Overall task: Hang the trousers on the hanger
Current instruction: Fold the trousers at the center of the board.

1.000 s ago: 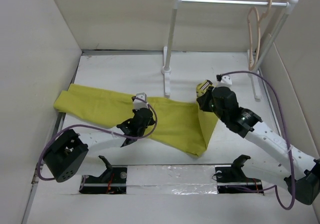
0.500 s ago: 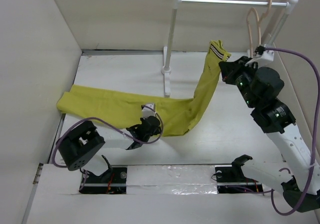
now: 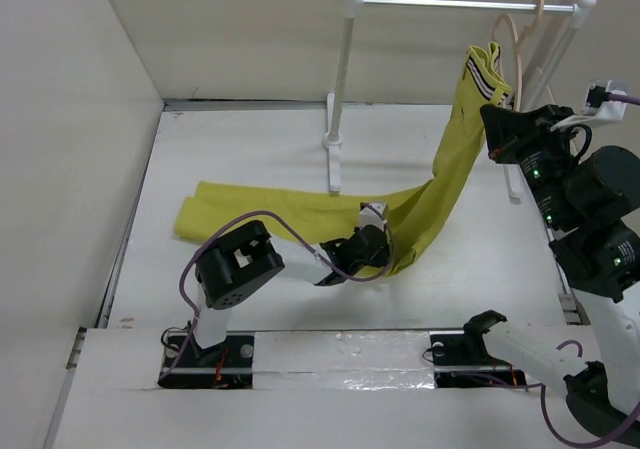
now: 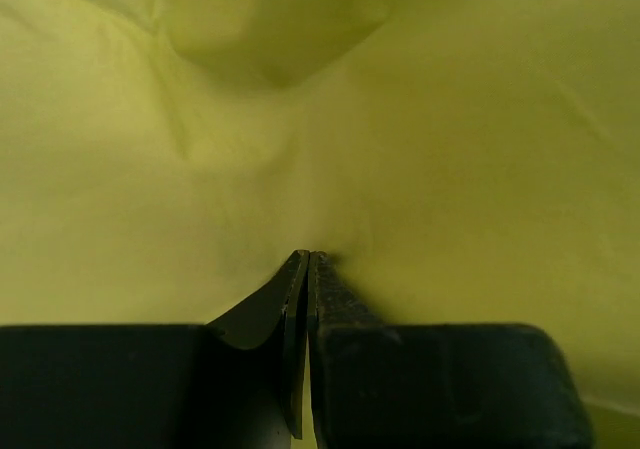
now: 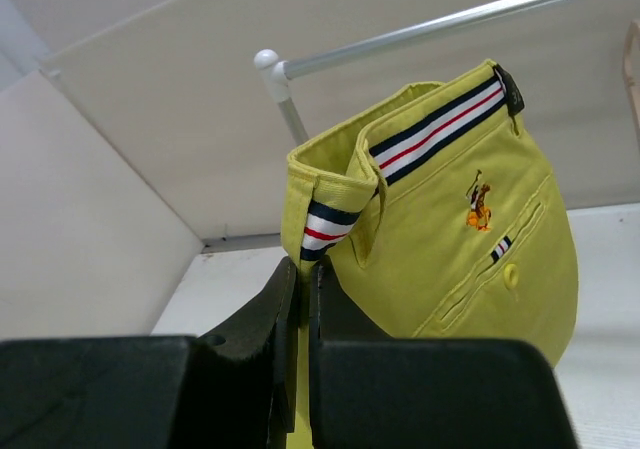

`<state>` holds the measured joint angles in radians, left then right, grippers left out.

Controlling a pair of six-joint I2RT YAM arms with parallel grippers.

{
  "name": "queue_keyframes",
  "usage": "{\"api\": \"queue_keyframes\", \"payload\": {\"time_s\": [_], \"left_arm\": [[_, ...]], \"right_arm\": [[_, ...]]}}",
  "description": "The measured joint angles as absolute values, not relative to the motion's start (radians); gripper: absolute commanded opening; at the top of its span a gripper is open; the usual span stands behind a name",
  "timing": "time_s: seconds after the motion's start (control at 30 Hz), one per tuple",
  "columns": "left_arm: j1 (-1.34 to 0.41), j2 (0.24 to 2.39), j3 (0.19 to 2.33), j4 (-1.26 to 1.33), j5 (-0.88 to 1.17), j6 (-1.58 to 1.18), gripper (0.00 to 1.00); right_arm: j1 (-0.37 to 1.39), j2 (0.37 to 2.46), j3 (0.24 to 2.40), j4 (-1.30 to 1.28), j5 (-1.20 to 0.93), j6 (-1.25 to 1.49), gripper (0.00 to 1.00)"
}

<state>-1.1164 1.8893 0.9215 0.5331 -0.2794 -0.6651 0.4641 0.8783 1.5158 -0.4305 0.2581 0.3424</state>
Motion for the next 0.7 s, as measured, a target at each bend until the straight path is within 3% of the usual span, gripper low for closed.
{"api": "queue_keyframes", "payload": {"time_s": [0.17,0.2,0.23,0.3,0.47,0.7], "left_arm": [[-1.133,1.929,0.997,0.535,-0.234,-0.654,0.0],[-1.133,1.921,0.993,0.537,-0.233,-0.652,0.04],[-1.131,1.906,0.984,0.535,-0.233,-0.65,0.16],[-1.112,1.85,0.938,0.542,-0.228,-0.652,0.22],[-0.957,1.51,0.725,0.509,-0.241,-0.657,0.25],[-0.776,0.86,0.572,0.356,-0.369,-0.681,0.25]], "right_arm": [[0.451,0.916,1.563,-0.445,0.191,0.306,0.0],[0.451,0.929,1.567,-0.445,0.173,0.301,0.0],[0.452,0.943,1.569,-0.446,0.156,0.296,0.0],[0.458,0.974,1.57,-0.445,0.126,0.288,0.0],[0.522,1.084,1.573,-0.441,0.091,0.276,0.0],[0.669,1.275,1.641,-0.429,0.091,0.258,0.0]]}}
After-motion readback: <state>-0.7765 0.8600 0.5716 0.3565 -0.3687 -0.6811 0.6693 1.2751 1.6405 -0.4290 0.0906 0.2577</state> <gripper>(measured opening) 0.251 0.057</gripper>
